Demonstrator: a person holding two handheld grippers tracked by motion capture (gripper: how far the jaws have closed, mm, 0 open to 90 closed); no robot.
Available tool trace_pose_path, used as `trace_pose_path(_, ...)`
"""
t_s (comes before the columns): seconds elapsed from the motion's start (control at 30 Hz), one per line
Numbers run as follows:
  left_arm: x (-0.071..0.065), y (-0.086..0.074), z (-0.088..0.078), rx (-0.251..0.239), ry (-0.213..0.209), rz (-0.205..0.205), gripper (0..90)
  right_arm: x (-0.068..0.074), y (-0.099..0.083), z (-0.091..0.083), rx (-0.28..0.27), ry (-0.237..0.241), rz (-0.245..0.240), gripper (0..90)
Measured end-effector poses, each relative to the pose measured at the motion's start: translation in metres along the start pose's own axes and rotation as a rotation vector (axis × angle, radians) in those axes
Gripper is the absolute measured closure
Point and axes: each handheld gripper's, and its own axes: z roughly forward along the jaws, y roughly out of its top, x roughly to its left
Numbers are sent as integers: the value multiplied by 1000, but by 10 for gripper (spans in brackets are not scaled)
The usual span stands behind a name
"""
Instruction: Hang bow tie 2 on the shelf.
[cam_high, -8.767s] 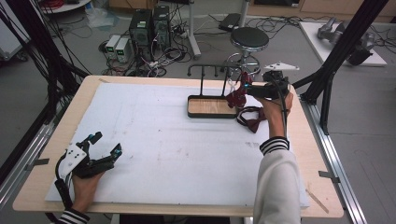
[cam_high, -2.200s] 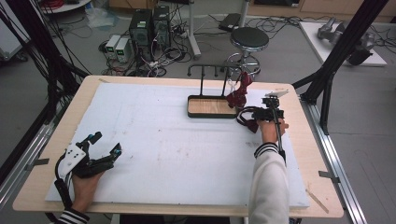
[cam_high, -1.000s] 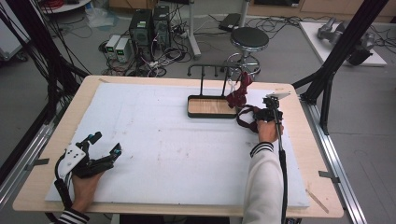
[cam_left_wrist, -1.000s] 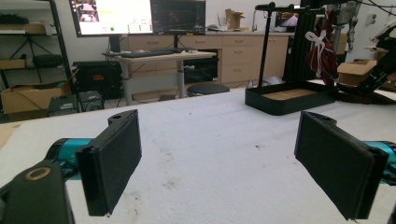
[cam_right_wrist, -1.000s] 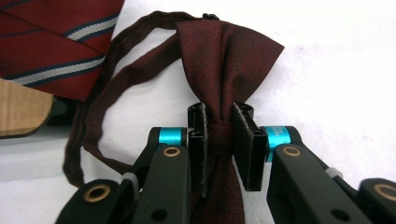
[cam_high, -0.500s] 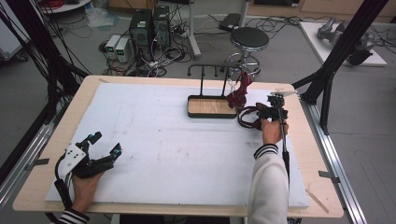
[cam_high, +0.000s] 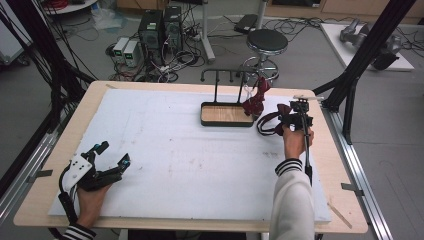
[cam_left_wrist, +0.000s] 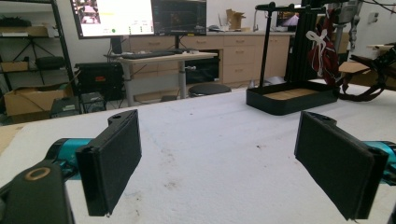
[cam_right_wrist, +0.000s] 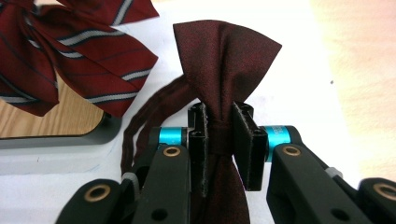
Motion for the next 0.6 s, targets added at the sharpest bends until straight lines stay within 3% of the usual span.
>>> trace_pose_path(0.6,0,0,0,2,0,2,151,5,-1,-30,-225,16,-95,771)
